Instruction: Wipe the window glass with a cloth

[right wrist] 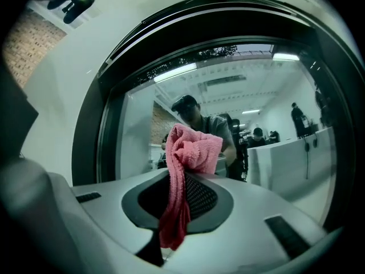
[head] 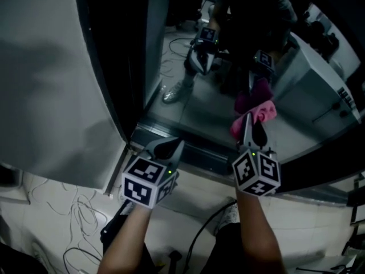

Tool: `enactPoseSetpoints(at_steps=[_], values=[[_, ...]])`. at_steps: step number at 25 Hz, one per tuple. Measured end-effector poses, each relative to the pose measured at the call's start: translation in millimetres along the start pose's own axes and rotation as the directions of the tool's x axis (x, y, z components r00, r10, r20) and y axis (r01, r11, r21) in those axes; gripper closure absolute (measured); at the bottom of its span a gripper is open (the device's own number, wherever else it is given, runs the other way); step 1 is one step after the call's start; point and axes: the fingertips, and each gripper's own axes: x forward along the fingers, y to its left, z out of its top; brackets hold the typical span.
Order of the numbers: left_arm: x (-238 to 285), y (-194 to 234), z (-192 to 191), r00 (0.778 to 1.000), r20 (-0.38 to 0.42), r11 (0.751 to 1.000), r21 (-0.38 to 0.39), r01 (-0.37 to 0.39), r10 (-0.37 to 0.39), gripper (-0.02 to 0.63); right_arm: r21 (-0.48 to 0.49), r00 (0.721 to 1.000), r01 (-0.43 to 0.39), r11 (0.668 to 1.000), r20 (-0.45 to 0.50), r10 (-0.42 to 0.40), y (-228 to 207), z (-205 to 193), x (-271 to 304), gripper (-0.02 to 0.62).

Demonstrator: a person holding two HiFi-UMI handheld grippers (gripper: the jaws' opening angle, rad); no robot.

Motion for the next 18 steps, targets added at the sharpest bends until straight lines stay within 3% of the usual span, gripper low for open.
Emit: enactPoseSetpoints(at_steps=[8, 18], values=[[-22, 41, -15, 0.997, -0.005, 0.996, -0.043, -0.079, 0.079, 0.604, -0.07, 0.997, -0.073, 0.995, -0.002, 0.073, 56, -5, 16, 0.543], [-47, 82, -25, 0.985, -0.024, 0.984, -0.037, -0.173, 0.173, 0.604, -0.072, 0.982, -0.189, 0.979, -0.04, 0.186, 131, -22, 40, 0.543]])
